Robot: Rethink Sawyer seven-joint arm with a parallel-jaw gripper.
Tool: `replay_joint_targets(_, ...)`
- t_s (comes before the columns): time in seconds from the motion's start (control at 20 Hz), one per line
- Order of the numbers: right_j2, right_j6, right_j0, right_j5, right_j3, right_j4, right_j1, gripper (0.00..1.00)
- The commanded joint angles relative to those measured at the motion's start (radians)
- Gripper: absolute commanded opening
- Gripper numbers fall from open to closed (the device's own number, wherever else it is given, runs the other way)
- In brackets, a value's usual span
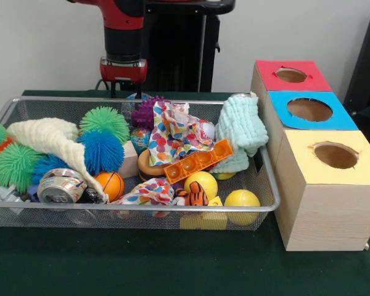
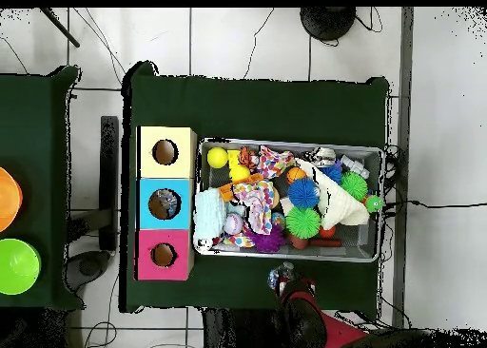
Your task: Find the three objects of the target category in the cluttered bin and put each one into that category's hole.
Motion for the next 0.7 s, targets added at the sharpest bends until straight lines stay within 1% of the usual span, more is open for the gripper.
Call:
replay_joint_targets(0.05,0.048,0.272,0.009,-0.016,-0.212,0.143,0.214,1.00)
replay_joint_targets(0.1,0.050,0.277,0.007,-0.004,-0.213,0.141,0.219,1.00)
replay_joint_targets(0.3,0.057,0.310,0.017,-0.036,-0.216,0.128,0.241,1.00)
replay_joint_targets(0.45,0.064,0.340,0.030,-0.052,-0.220,0.137,0.262,1.00)
replay_joint_targets(0.7,0.087,0.359,0.029,-0.076,-0.238,0.112,0.285,1.00)
